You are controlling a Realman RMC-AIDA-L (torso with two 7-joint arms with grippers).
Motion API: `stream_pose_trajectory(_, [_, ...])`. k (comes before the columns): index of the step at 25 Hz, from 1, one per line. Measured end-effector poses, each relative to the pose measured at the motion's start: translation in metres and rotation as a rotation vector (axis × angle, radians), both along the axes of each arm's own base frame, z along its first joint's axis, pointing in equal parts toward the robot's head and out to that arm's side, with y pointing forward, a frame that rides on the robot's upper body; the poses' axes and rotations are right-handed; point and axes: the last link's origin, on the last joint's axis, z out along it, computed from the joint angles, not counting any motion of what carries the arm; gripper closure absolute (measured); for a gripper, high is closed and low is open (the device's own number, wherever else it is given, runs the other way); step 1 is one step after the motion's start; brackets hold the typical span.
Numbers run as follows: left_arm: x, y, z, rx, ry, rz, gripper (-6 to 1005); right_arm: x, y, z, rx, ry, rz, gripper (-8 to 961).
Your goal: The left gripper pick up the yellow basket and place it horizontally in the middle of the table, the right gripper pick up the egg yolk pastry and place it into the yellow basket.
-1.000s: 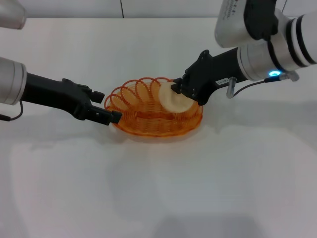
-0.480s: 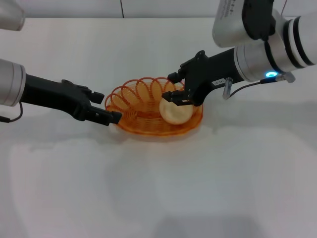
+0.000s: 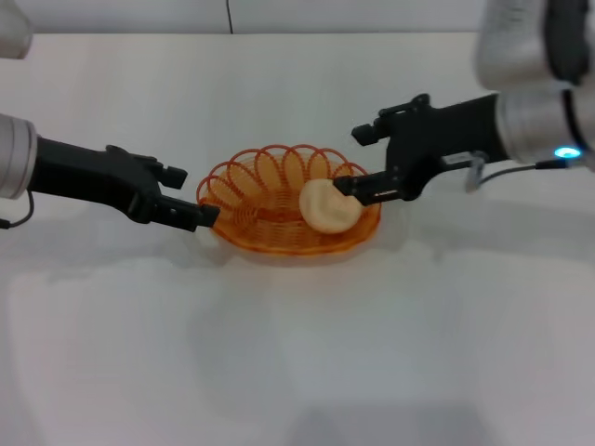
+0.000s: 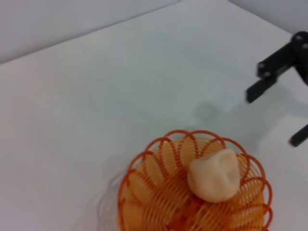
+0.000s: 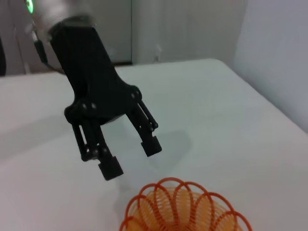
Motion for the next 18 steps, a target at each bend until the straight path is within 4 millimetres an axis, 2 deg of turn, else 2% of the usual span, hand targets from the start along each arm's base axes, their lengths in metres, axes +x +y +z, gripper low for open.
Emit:
stream_pose_trajectory(7, [-0.011,-0.003,0.010,0.054,-0.027,0.006,176,0.021,-0.017,0.027,0.007,0.154,-0.005,291])
stream_pose_trajectory(18, [-0.010,-0.009,0.012,0.079,-0.097,-0.053,180,0.049,-0.033,0.043,0.002,0.230,-0.021,202])
